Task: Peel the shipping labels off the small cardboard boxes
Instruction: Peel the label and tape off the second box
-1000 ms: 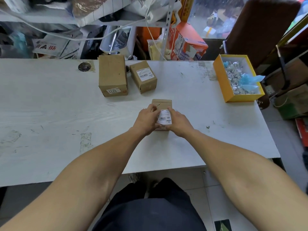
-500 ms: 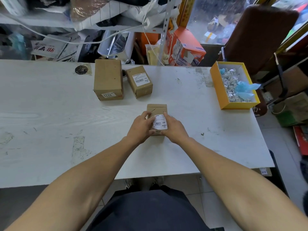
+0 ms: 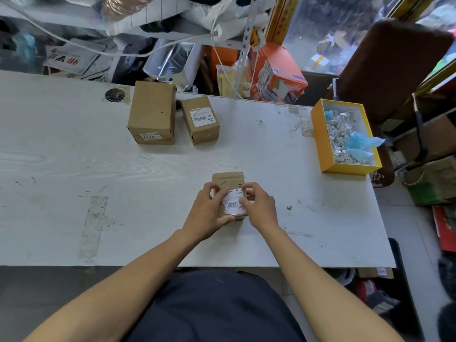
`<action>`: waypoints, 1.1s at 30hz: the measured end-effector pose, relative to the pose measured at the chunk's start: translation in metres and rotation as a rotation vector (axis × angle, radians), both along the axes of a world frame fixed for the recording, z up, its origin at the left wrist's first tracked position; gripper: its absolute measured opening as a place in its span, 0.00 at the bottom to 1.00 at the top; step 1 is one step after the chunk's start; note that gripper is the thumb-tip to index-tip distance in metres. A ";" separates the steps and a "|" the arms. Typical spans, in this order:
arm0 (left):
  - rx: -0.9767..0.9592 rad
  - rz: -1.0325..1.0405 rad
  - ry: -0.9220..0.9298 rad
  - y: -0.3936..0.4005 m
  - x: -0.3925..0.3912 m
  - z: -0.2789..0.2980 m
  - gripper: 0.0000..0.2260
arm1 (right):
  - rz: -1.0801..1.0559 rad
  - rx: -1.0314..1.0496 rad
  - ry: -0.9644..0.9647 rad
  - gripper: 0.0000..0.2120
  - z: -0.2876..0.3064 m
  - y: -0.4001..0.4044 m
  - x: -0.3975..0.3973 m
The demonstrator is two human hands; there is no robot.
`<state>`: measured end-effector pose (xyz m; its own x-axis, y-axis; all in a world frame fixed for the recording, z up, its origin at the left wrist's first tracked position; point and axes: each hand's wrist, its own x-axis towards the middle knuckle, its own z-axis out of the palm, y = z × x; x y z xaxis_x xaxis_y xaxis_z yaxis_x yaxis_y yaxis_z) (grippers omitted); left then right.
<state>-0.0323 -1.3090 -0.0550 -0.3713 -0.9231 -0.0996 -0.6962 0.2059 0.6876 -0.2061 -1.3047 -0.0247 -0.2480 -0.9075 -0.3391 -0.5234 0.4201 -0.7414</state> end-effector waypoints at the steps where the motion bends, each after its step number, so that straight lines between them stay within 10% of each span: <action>1: -0.005 0.005 -0.004 0.000 -0.002 -0.001 0.37 | 0.000 -0.015 -0.008 0.13 -0.001 0.001 -0.001; 33: 0.019 0.126 0.148 -0.006 -0.061 -0.017 0.37 | 0.169 -0.022 0.254 0.13 -0.008 -0.028 -0.057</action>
<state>-0.0935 -1.3149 -0.0724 -0.2644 -0.9619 -0.0700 -0.6065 0.1094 0.7875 -0.2633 -1.3329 -0.0328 -0.1668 -0.9496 -0.2655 -0.7543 0.2964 -0.5859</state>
